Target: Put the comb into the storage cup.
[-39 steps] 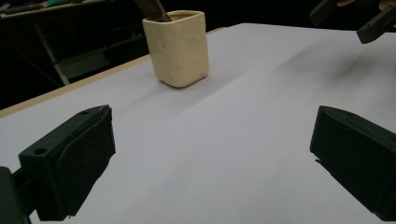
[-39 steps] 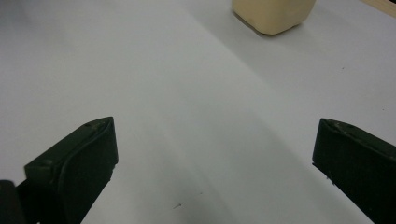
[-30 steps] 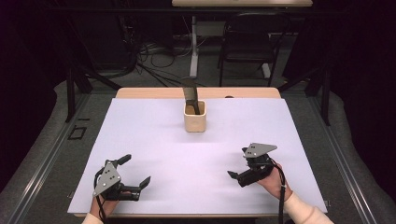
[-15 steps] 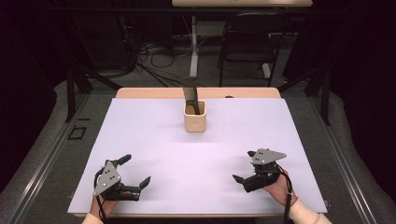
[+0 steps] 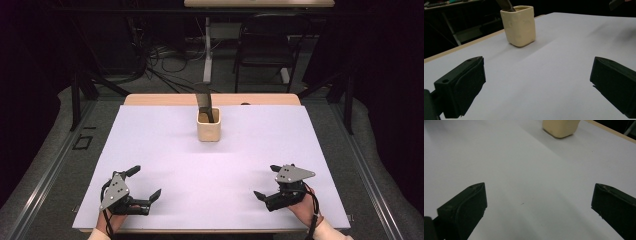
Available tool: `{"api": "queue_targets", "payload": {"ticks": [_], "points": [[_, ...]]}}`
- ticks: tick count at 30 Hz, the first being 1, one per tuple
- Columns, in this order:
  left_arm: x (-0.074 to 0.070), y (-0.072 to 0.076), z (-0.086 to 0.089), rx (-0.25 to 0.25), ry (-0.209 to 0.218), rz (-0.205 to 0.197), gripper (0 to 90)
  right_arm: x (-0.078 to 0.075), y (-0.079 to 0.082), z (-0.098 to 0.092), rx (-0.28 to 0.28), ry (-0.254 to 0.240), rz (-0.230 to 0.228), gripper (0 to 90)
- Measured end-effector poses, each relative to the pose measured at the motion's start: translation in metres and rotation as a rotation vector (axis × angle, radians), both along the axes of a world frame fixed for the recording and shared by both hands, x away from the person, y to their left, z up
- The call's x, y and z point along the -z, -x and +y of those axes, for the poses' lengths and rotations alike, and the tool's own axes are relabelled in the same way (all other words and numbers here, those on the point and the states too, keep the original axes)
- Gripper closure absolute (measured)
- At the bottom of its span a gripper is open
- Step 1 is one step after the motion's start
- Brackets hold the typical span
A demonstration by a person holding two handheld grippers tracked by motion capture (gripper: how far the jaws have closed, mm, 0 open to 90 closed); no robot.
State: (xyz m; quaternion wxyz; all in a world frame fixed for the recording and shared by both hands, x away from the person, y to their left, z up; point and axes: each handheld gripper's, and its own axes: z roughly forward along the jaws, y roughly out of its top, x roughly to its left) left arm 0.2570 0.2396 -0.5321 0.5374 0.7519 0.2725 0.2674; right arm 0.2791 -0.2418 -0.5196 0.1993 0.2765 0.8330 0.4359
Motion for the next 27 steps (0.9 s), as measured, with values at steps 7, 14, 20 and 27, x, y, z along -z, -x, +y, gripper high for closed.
{"api": "queue_targets", "payload": {"ticks": [7, 14, 20, 27], "points": [[0.000, 0.000, 0.000, 0.000, 0.001, 0.000, 0.0, 0.001, 0.006, -0.002, 0.003, -0.002, -0.005, 0.0], [0.000, 0.000, 0.000, 0.000, 0.003, 0.001, 0.0, 0.002, 0.013, -0.003, 0.007, 0.004, -0.015, 0.0], [0.000, 0.000, 0.000, 0.001, 0.000, 0.001, 0.0, 0.001, 0.017, -0.006, 0.010, -0.008, -0.033, 0.0], [0.001, -0.001, 0.000, 0.000, -0.001, 0.004, 0.0, 0.000, 0.019, -0.007, -0.002, -0.004, -0.046, 0.0]]}}
